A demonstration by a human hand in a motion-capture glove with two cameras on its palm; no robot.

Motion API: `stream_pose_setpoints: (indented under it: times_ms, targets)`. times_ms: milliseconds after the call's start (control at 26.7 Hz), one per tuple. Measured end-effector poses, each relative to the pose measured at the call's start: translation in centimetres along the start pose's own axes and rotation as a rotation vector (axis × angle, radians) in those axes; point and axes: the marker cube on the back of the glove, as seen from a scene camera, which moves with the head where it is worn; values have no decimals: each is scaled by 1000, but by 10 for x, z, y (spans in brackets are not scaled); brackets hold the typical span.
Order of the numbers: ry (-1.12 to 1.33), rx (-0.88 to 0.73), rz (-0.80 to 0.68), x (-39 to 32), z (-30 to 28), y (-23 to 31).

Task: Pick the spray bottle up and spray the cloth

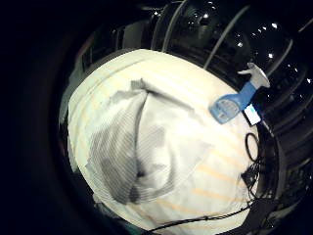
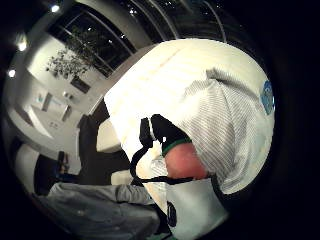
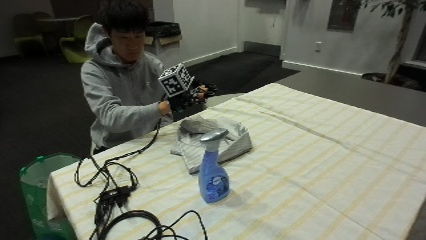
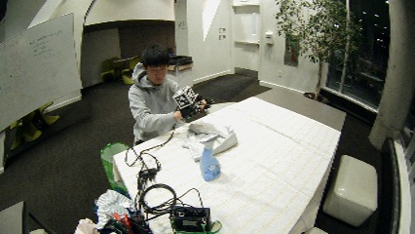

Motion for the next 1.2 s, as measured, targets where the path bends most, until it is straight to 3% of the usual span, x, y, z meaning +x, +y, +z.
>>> stream_pose_setpoints:
  times_ms: [750,1200]
  targets:
    - [-8,-3,8,7,-7,21]
    - [-46,78,93,66,-31,46]
